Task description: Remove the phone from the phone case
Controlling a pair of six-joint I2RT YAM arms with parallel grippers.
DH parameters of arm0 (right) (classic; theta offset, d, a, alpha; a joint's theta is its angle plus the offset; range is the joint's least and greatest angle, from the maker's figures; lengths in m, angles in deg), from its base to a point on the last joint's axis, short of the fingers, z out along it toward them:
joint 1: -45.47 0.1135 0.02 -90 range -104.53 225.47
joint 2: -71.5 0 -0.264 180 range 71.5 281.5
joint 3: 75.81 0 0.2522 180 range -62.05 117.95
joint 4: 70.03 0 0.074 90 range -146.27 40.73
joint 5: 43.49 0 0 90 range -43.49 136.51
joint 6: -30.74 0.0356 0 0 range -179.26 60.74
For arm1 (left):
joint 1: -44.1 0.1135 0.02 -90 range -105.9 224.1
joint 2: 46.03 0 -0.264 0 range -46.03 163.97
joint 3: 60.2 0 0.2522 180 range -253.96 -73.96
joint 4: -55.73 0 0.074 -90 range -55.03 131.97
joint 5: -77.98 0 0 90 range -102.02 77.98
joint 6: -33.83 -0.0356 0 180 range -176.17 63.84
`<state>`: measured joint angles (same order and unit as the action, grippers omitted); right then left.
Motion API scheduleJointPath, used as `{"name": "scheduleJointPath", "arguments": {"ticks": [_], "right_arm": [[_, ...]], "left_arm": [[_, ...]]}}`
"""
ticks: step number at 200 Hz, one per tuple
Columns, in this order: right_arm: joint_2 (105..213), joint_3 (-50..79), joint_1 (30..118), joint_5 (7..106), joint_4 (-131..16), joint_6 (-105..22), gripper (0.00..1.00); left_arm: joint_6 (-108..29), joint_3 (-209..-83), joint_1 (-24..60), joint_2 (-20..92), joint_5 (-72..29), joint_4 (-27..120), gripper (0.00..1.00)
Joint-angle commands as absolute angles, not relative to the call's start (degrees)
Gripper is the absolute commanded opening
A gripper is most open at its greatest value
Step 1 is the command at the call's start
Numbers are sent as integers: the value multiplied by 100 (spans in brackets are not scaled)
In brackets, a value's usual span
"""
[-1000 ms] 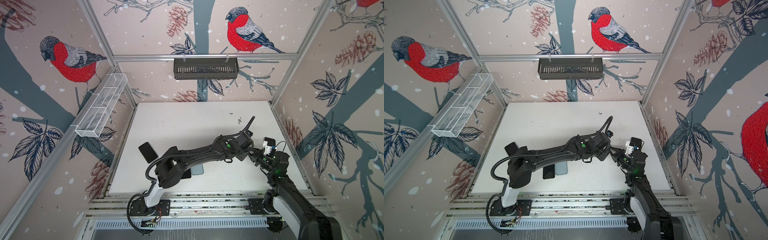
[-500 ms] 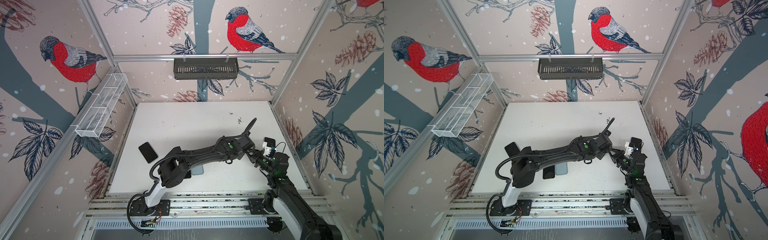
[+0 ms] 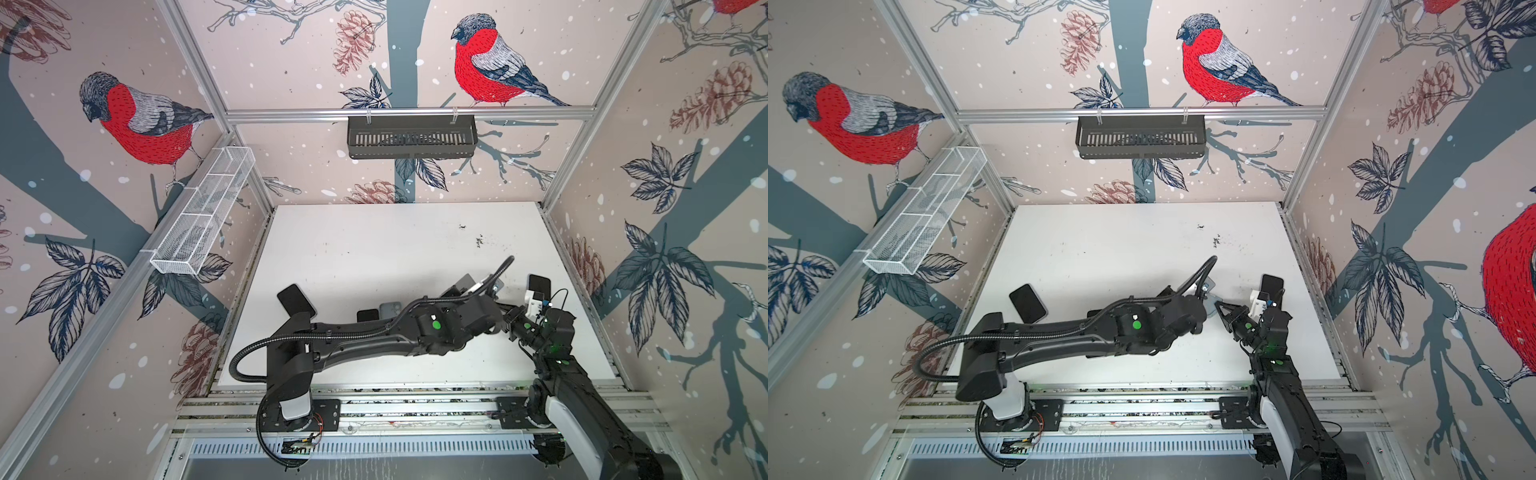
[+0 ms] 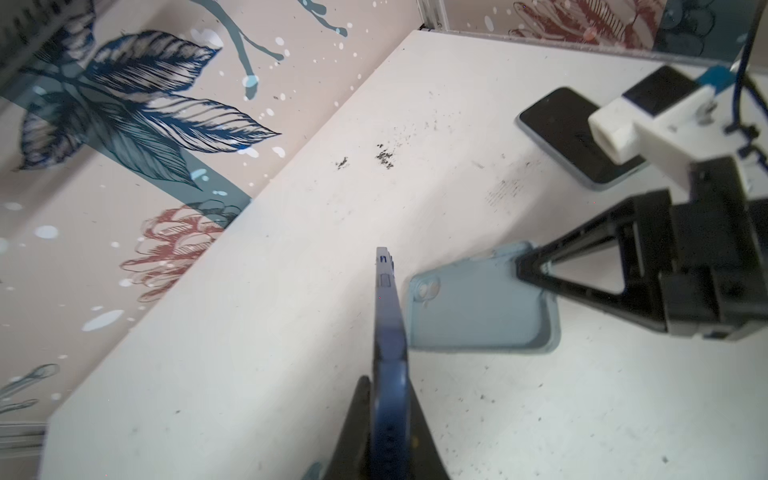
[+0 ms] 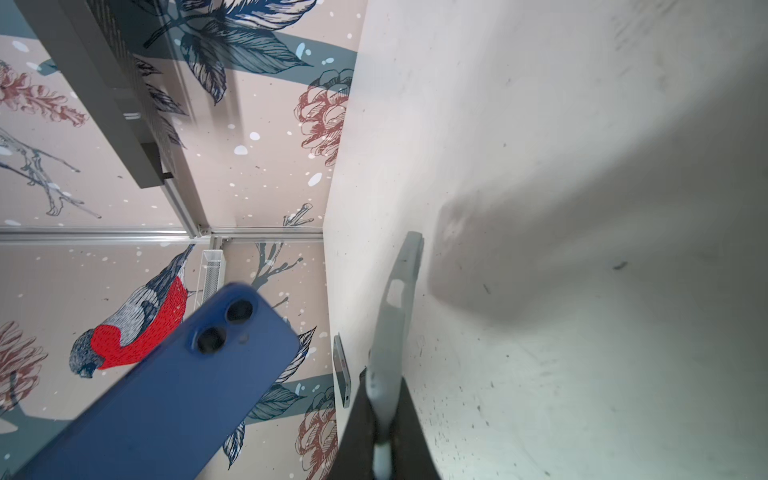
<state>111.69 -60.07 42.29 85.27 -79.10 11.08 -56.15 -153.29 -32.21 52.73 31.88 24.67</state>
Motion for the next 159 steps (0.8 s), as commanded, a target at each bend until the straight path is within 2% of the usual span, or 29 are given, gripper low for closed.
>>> {"name": "scheduleJointPath", "arguments": {"ticks": [1,31,84,116,130,143,159], "right_arm": [[11089,-6067,4275,8278,-8025,1268,0],[10722,-6334,4725,7569,-8129,1891,0],[9637,-6710,6224,5381,-7670,2873,0],[9605,-6828,6917,4621,-7687,3034,0],[9781,-6835,7102,4514,-7780,3049,0],[10045,-6838,7213,4493,-7941,3050,0],[10475,-6787,7347,4485,-8150,3030,0]], "left_arm": [[-6112,-14638,-3248,5113,3993,2653,6],[-6228,-13860,-3288,5122,4192,2821,4],[-6933,-12848,-3360,5242,4036,3846,2],[-7071,-12487,-3386,5319,3813,4259,4],[-7061,-12395,-3394,5370,3740,4324,10],[-7069,-12287,-3411,5416,3737,4422,24],[-7031,-12240,-3464,5489,3751,4388,35]]}}
